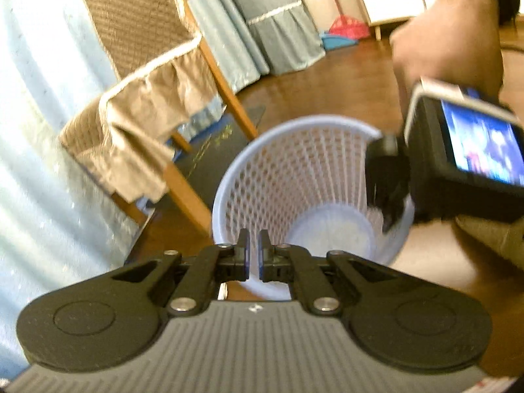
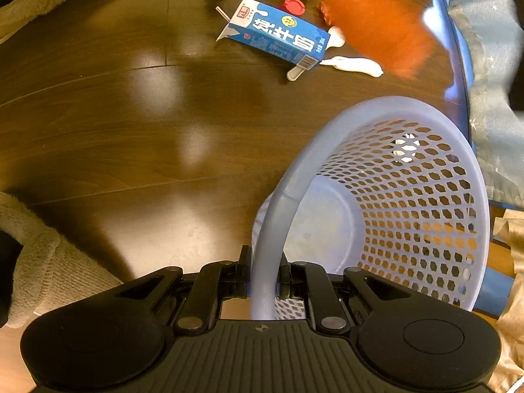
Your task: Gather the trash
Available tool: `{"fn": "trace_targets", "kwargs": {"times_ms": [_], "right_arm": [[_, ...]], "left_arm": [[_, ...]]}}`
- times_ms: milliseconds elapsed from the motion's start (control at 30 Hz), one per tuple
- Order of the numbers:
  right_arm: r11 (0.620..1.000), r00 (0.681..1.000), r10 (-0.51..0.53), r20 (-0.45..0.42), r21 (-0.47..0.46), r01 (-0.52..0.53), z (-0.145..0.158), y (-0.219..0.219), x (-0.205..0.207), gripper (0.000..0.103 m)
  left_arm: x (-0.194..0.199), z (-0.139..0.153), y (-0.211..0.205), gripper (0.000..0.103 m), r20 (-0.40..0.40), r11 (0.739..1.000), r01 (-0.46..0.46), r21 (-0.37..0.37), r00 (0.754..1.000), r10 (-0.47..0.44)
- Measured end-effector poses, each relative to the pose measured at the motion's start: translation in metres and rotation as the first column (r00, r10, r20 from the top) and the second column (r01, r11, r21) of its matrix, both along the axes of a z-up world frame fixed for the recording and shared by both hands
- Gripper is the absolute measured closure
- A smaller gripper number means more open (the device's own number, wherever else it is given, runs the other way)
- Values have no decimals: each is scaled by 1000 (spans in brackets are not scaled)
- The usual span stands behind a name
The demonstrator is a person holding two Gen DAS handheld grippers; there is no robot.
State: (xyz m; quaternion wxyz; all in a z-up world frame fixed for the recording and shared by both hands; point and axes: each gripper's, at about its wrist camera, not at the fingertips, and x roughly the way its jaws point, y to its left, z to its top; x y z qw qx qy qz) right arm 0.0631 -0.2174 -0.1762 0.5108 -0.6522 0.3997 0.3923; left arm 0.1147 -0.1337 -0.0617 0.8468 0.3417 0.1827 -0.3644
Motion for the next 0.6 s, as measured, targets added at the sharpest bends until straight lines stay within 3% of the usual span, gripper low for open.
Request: {"fn": "trace_targets", "kwargs": {"times_ms": [133,233,267,300,367,467,600], "right_arm": [[1000,1000,-4,2,1,4,2,-3,1,94],[1000,1000,-5,4,3,5,3,-5,1,94],[1000,1000,-5,3,2,5,2,-5,1,94],[1000,1000,-3,0,1,3,1,-4,0,94],[1000,1000,1,-4,2,-1,0,-4,-1,94],[1000,1000,3,-7,3,-3,1,-3,-1,94],[1000,1000,-4,-6,9,5,2,-4,2,94]], "left_arm": [[5,3,0,100,-18,1000,-20,-23,1000,19],[2,-15,24,79,-77,996,-85,-6,993,84],[3,-26,32,64,-99,993,-121,9,988,121],[0,-36,41,55,-122,989,-146,23,981,148],[3,-62,52,48,-169,981,-177,74,968,187],[6,-105,56,46,-223,975,-164,153,955,196],[16,-145,49,44,-319,971,-148,186,926,202]]}}
